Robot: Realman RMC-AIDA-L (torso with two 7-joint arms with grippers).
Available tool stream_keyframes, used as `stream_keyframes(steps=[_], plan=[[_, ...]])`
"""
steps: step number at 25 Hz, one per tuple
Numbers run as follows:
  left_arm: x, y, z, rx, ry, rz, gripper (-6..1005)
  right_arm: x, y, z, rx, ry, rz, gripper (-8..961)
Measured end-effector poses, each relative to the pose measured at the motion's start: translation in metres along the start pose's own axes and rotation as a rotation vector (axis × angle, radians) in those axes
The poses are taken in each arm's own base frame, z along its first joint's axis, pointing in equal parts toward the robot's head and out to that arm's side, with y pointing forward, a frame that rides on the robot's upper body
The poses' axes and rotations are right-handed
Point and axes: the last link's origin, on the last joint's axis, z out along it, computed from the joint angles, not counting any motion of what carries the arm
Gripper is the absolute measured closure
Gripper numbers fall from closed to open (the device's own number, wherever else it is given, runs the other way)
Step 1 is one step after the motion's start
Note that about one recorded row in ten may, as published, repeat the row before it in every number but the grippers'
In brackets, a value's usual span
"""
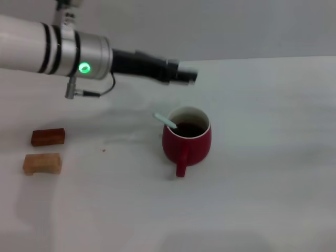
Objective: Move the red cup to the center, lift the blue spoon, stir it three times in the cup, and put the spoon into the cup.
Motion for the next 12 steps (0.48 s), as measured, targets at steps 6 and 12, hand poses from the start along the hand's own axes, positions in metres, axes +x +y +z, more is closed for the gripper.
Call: stream_keyframes(steps=[6, 12], plan=[[-0.014, -0.024, -0.040, 0.062, 0.509, -0.003, 414, 0.000, 0.000, 0.001, -0.001, -0.001, 0.000, 446], [-0.076, -0.052, -0.107, 0.388, 1.018, 0.003, 407, 0.000, 0.000, 0.001, 0.005, 0.005, 0.003, 447]])
